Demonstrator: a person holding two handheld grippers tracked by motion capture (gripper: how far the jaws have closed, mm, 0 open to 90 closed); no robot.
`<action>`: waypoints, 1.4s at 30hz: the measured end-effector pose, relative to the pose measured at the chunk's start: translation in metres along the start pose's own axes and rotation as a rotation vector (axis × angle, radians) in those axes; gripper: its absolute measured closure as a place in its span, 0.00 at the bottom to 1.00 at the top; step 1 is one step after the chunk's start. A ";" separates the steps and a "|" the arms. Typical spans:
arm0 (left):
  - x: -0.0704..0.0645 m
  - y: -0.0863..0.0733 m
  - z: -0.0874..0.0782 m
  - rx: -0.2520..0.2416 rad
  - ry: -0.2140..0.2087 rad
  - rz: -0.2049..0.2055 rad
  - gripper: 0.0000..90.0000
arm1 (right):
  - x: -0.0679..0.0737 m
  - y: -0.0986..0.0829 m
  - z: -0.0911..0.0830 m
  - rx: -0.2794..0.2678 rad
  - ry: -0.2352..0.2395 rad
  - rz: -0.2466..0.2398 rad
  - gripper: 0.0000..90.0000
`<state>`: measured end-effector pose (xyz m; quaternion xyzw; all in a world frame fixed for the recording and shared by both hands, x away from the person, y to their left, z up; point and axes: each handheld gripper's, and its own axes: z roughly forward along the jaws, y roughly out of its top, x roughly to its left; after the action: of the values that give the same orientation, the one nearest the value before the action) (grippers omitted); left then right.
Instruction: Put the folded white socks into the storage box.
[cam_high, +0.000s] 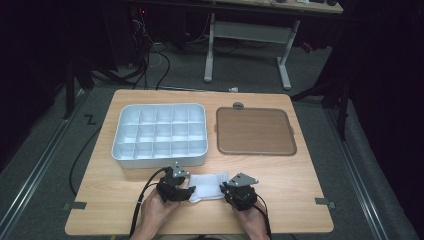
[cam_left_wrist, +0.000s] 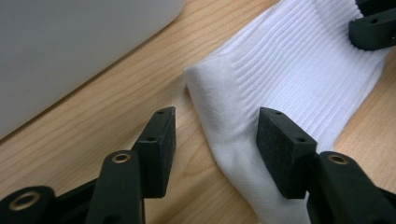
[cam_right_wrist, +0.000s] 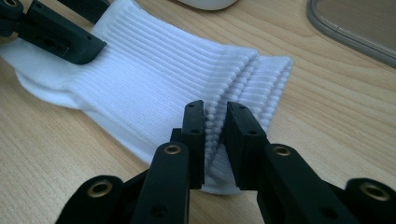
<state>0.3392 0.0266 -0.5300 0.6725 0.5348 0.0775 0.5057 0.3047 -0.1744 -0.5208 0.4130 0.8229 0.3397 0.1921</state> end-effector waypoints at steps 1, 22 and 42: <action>0.000 0.000 0.000 0.003 -0.001 -0.005 0.54 | 0.000 0.000 0.000 -0.001 0.001 0.002 0.85; 0.009 0.027 0.014 -0.051 -0.044 -0.151 0.49 | 0.010 0.016 -0.014 -0.117 0.077 0.002 0.81; 0.011 0.027 0.029 -0.051 -0.073 -0.217 0.58 | 0.013 0.006 0.012 -0.030 0.097 -0.003 0.89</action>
<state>0.3795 0.0207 -0.5282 0.5999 0.5835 0.0112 0.5473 0.3074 -0.1563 -0.5257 0.3919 0.8268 0.3711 0.1585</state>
